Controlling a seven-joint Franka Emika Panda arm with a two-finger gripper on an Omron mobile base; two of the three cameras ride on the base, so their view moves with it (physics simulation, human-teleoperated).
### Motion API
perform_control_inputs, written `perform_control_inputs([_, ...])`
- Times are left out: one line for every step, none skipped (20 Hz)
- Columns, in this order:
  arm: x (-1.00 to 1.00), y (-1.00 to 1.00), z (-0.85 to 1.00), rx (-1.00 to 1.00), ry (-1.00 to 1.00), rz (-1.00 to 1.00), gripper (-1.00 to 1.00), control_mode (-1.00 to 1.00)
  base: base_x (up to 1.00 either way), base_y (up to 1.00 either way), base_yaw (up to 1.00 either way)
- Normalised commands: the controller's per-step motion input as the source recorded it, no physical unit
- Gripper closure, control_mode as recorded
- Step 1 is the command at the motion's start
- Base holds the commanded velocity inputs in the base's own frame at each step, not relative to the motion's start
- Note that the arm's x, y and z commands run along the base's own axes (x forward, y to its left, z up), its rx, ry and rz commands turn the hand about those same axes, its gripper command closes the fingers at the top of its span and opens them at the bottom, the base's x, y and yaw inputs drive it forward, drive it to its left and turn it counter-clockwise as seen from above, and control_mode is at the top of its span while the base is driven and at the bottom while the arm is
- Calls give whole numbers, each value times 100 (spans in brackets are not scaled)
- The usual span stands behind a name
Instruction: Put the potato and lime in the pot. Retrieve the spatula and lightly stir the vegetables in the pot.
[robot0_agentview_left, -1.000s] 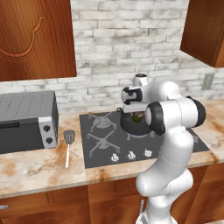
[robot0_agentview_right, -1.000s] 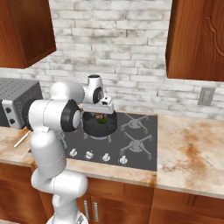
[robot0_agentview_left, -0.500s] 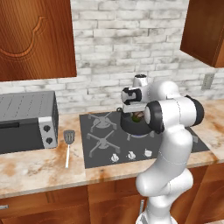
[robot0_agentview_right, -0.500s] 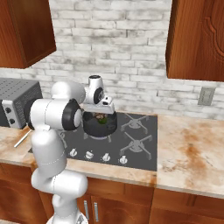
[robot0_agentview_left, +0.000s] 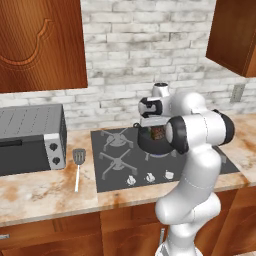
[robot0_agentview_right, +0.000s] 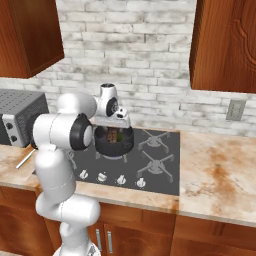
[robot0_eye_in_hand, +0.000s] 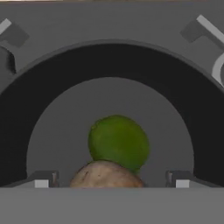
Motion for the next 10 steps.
perform_control_inputs([-9, 24, 46, 0, 0, 0, -100, -100, 0, 0, 0])
perform_control_inputs([-16, 36, 39, 0, -2, 0, -100, -100, 0, 0, 0])
perform_control_inputs([-31, 42, 35, 0, -2, 0, -100, -100, 0, 0, 0])
perform_control_inputs([-55, 53, 34, 0, -4, 0, -100, -100, 0, 0, 0])
perform_control_inputs([-66, 56, 33, 0, -5, 0, -100, -100, 0, 0, 0])
perform_control_inputs([-76, 63, 36, 0, -6, 0, -100, -100, 0, 0, 0])
perform_control_inputs([-87, 72, 38, 0, -7, 0, -100, -100, 0, 0, 0])
perform_control_inputs([-91, 86, 32, 0, -10, 0, -100, -100, 0, 0, 0])
perform_control_inputs([-100, 95, 15, 0, -15, 1, -100, -100, 0, 0, 0])
perform_control_inputs([-100, 100, 0, 0, -26, 6, -100, -100, 0, 0, 0])
